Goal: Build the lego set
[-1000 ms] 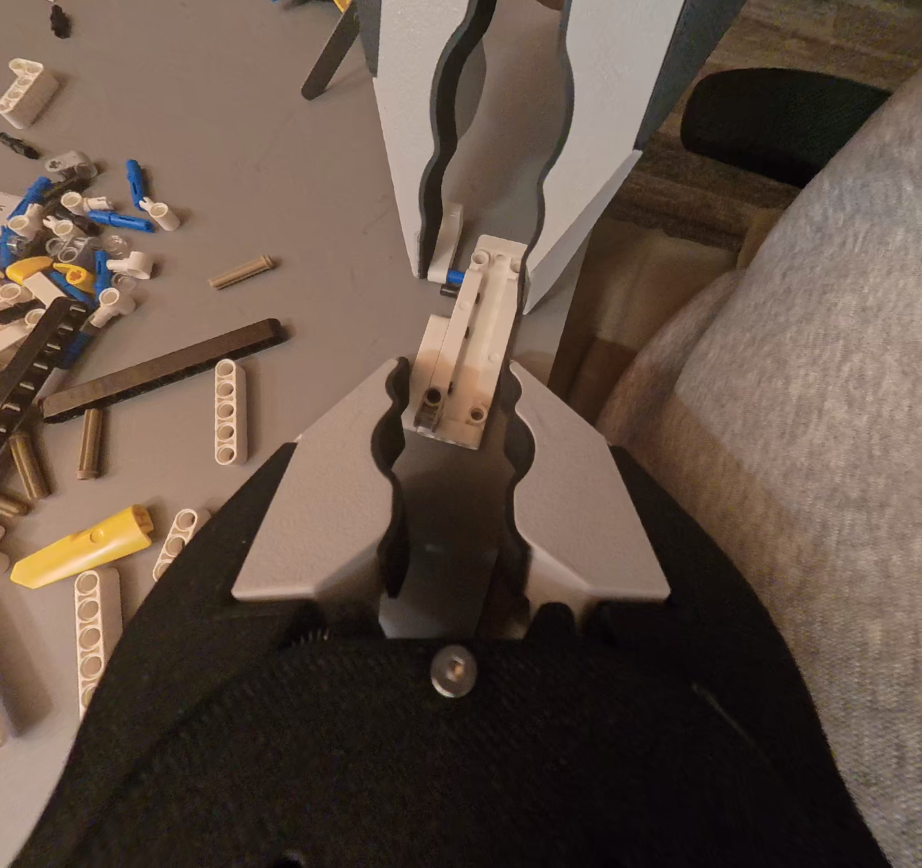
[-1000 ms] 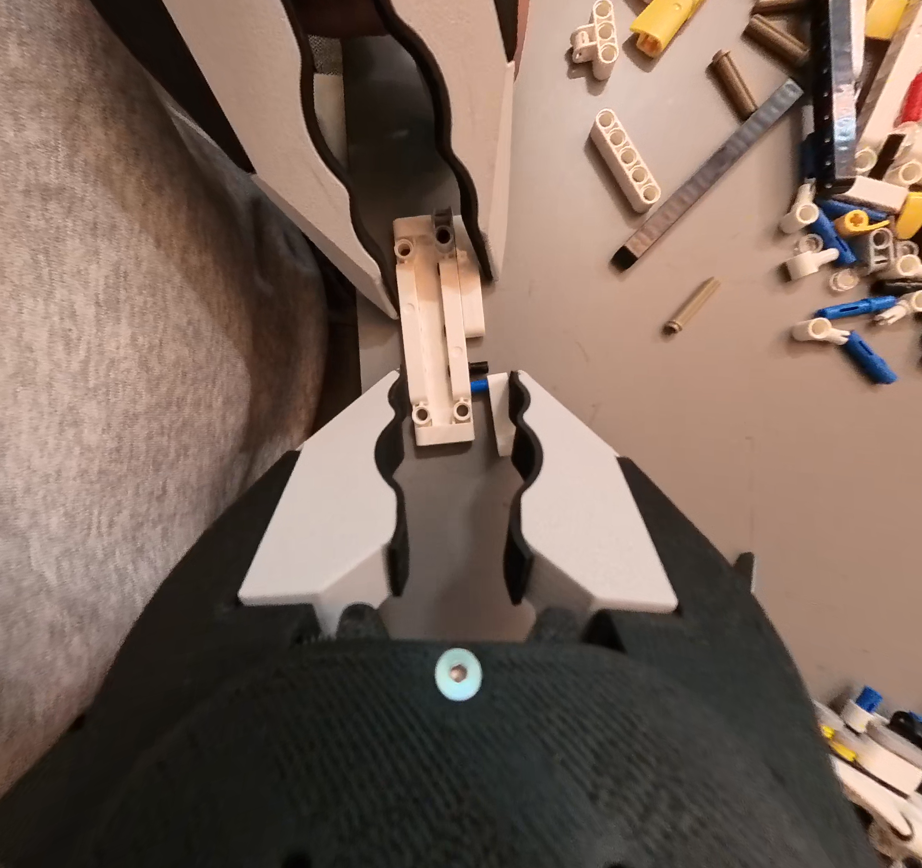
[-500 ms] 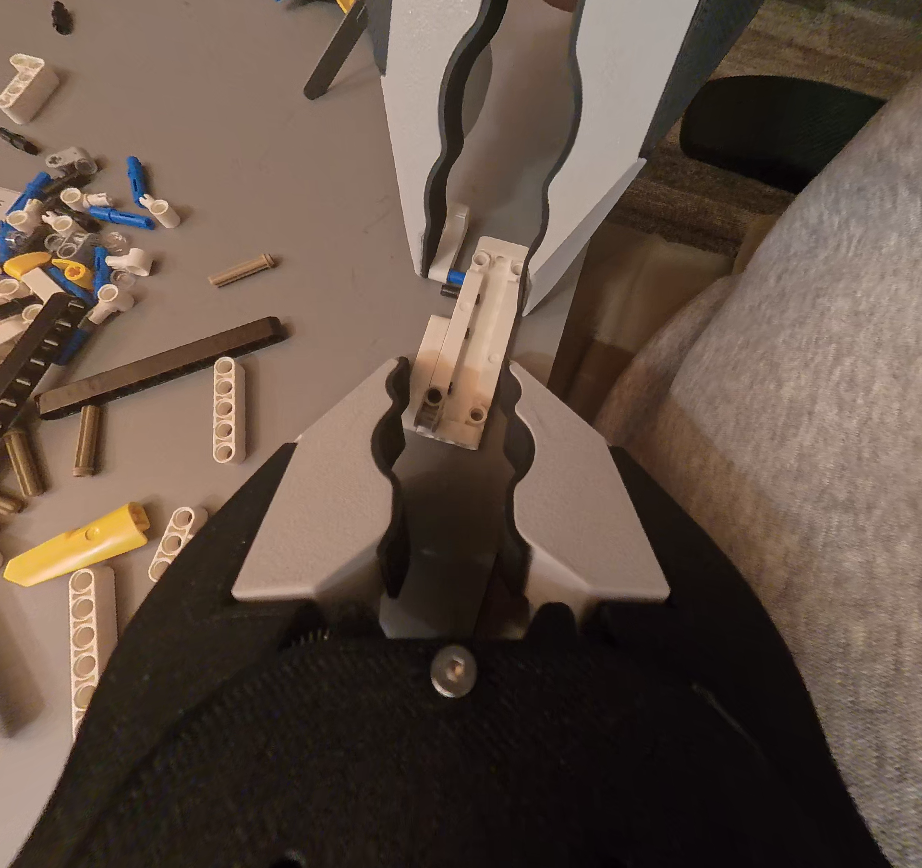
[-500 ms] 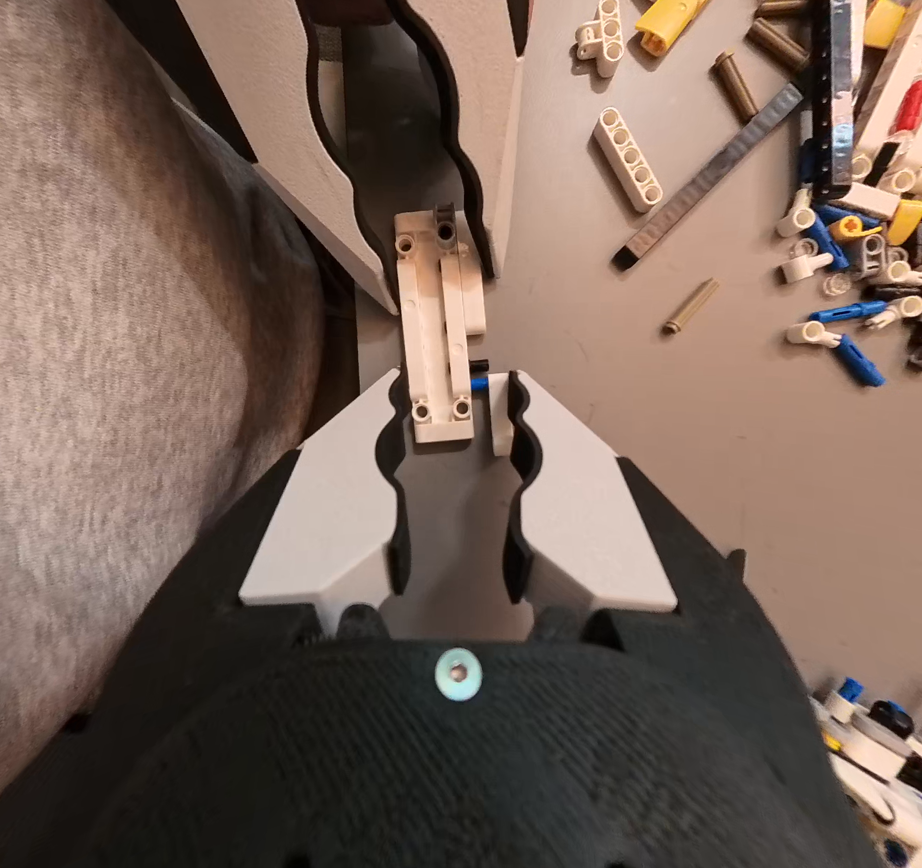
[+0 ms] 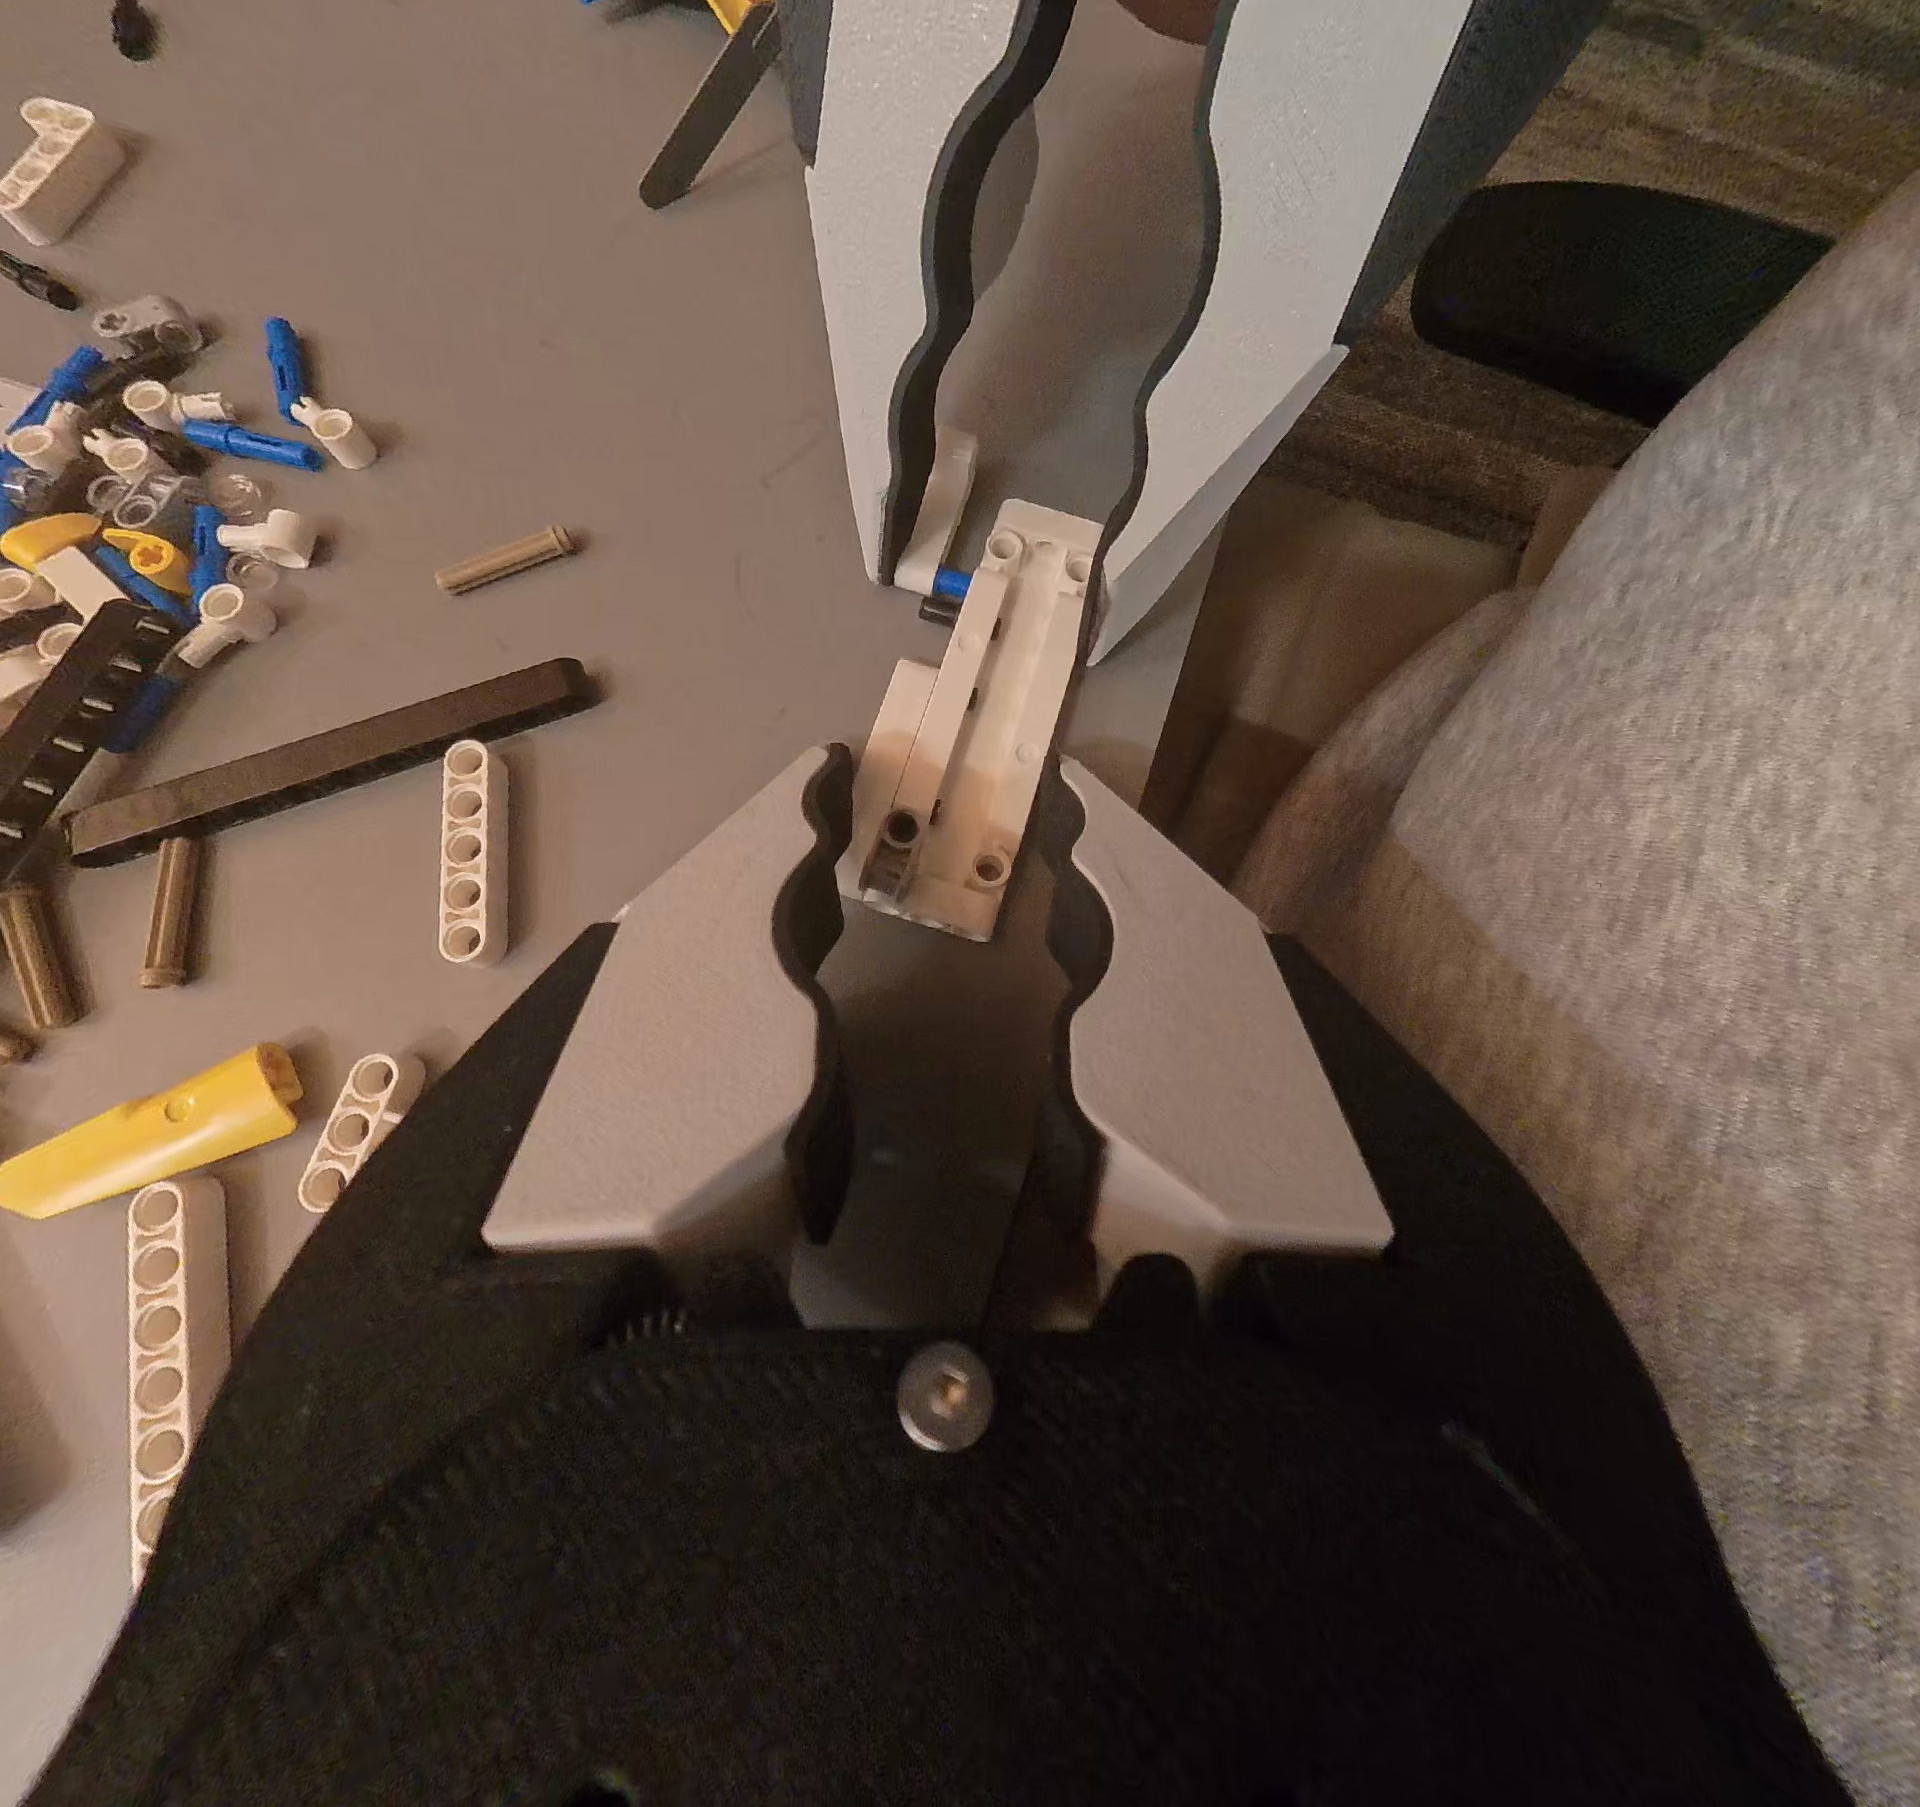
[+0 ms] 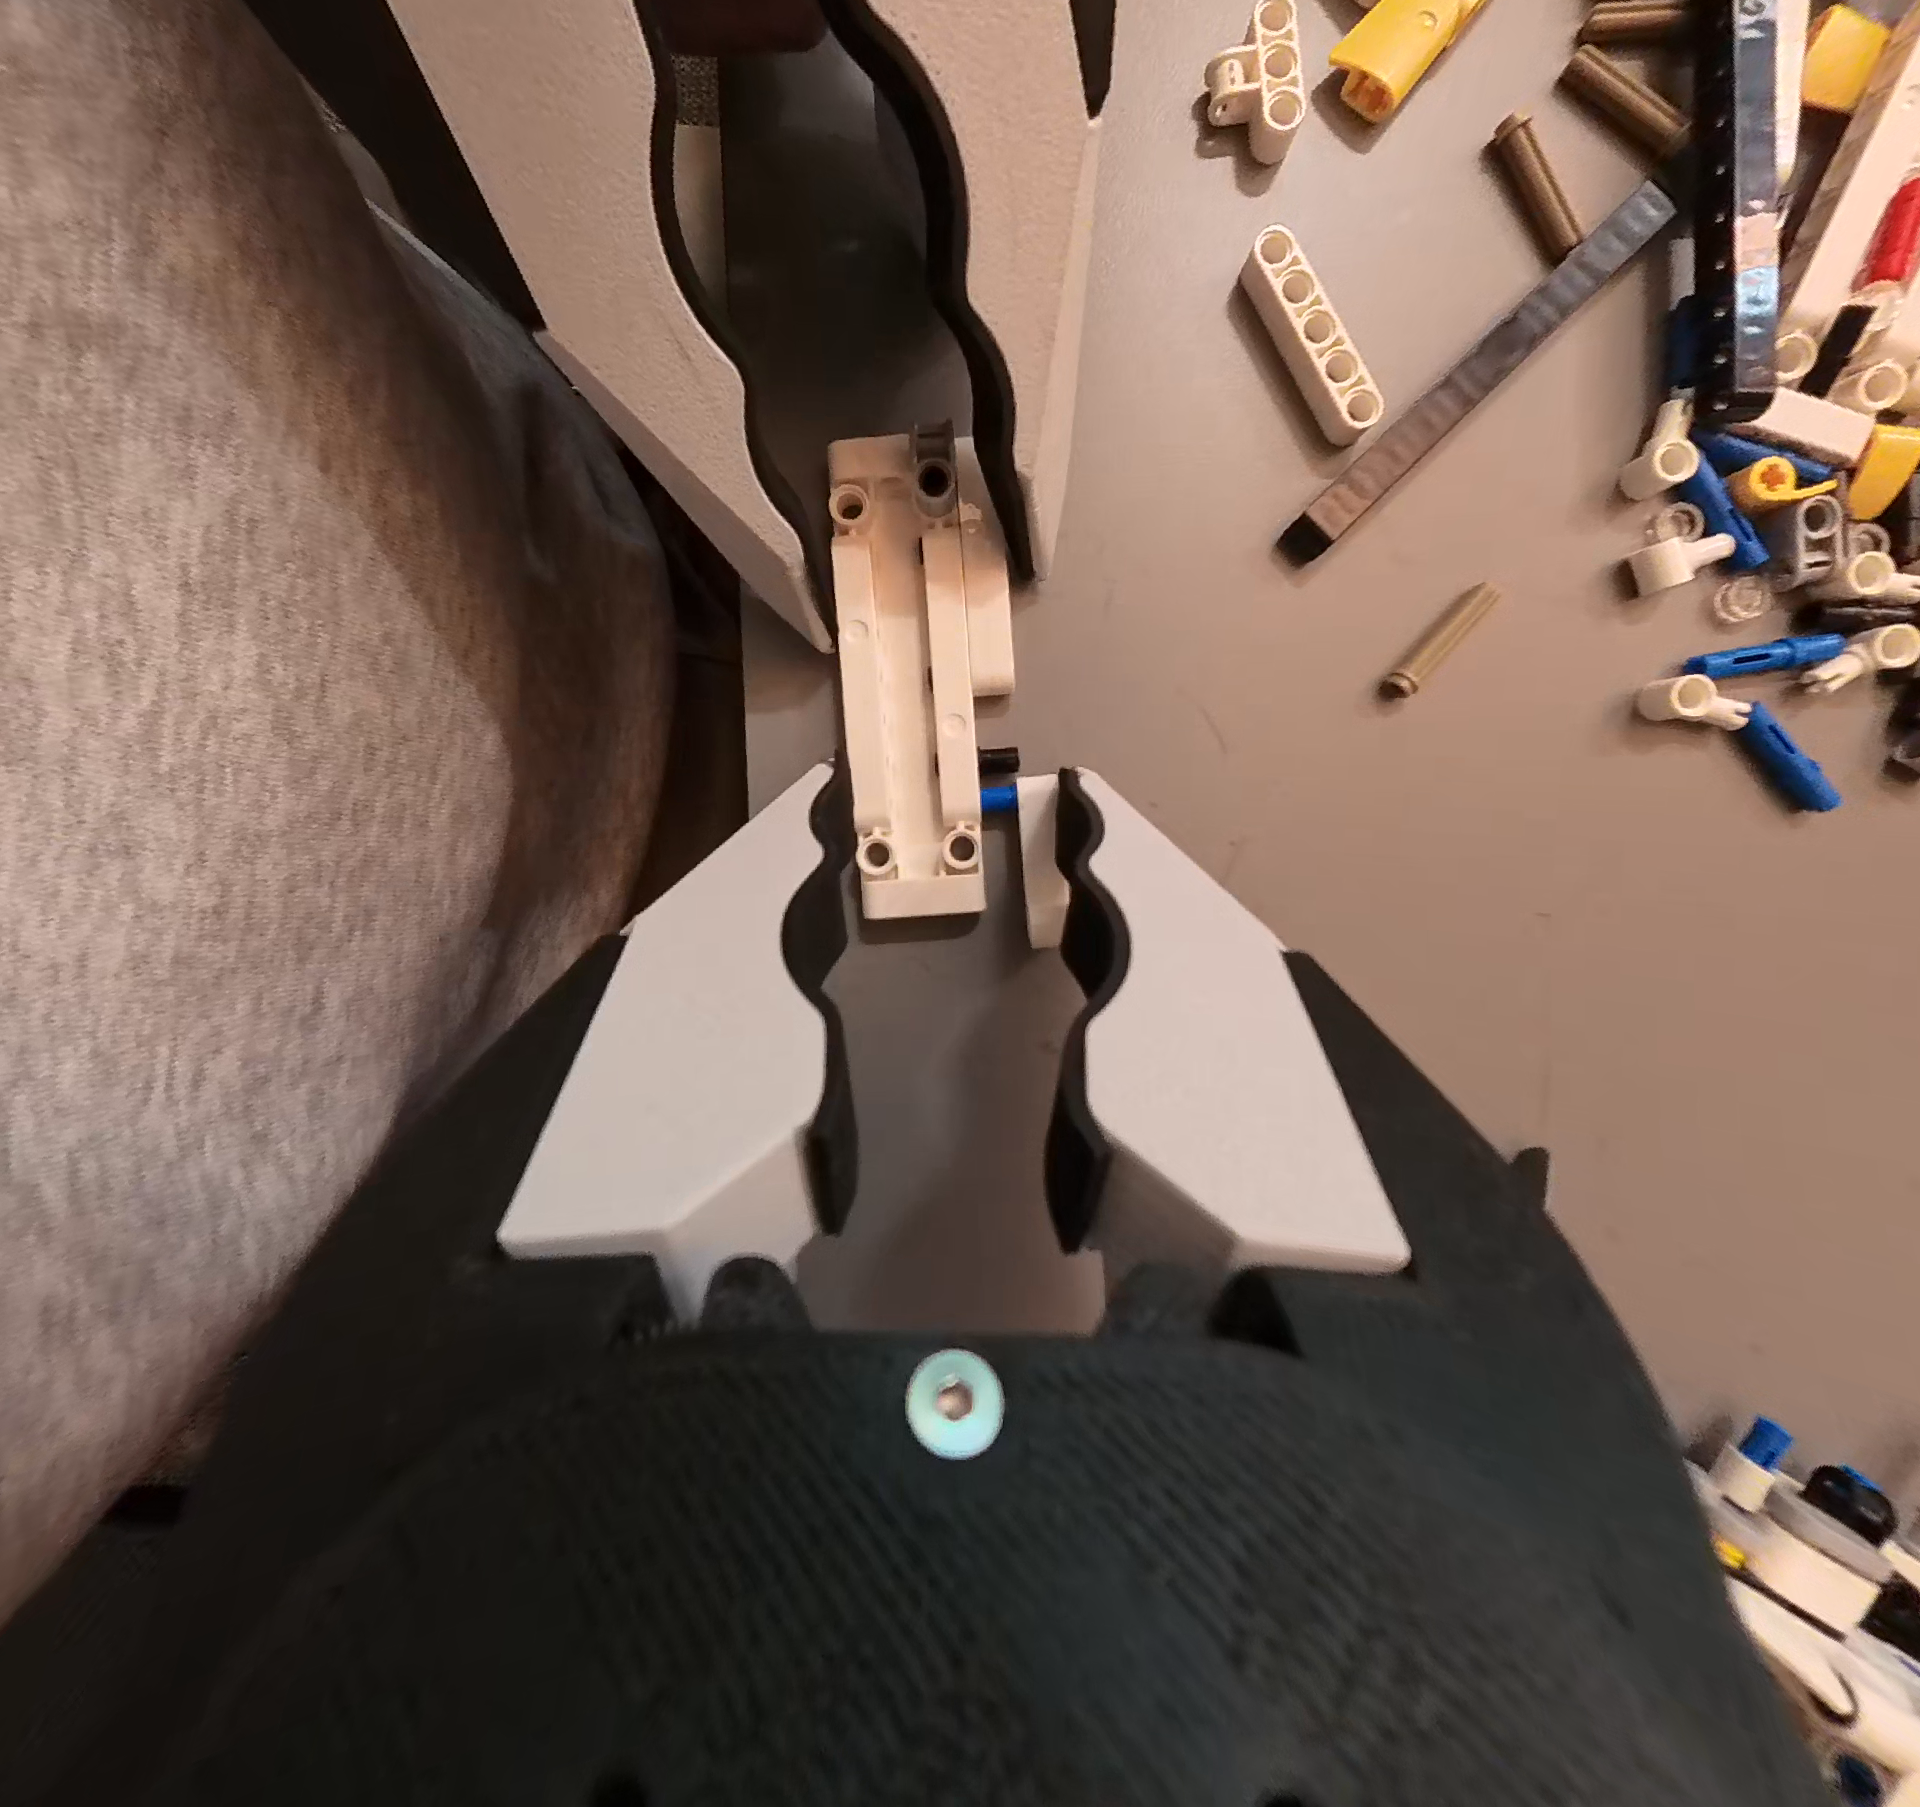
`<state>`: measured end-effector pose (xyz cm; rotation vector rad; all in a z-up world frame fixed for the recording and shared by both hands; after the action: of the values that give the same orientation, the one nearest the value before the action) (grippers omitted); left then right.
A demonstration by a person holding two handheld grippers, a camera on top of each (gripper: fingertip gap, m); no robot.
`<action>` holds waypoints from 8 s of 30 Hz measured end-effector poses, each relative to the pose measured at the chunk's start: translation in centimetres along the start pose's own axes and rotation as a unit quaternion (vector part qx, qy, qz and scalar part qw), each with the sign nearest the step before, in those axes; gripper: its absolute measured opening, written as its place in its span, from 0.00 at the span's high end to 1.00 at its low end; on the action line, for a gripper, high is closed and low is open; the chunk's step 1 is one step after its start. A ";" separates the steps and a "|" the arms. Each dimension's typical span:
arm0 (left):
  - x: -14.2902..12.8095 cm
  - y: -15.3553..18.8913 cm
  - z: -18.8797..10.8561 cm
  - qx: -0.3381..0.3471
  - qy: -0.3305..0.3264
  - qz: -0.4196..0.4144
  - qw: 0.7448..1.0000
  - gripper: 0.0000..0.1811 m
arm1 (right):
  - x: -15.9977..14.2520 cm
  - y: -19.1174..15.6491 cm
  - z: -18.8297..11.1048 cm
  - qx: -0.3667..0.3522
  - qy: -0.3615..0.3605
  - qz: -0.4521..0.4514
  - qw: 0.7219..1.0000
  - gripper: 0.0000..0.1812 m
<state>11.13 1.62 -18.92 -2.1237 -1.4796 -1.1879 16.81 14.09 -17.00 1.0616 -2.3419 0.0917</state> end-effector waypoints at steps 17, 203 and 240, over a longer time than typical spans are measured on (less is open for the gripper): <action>0.0 0.0 0.0 0.002 0.001 0.000 1.000 0.80 | -0.1 0.0 0.0 0.001 -0.001 -0.005 1.000 0.78; 1.3 -2.2 -0.7 0.122 0.061 -0.133 0.982 0.81 | -7.9 1.2 -5.5 -0.186 0.104 0.374 0.903 0.89; 0.9 -0.9 -0.3 -0.008 0.112 -0.149 0.982 0.91 | -3.6 -4.1 -1.1 -0.352 0.116 -0.069 0.926 0.86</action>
<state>10.33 2.37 -18.22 -1.7476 -1.7261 -1.4899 22.14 14.05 -18.63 0.7846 -1.8383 -0.6018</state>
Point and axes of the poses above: each gripper's, where its closed fingertips meet, z out along the fingers, x out of its top, y = z × x across the jaws, the point moved 9 cm from there along -z, back along the fingers, and after that the axes turned 13 degrees about -x, right-handed, at the moved point
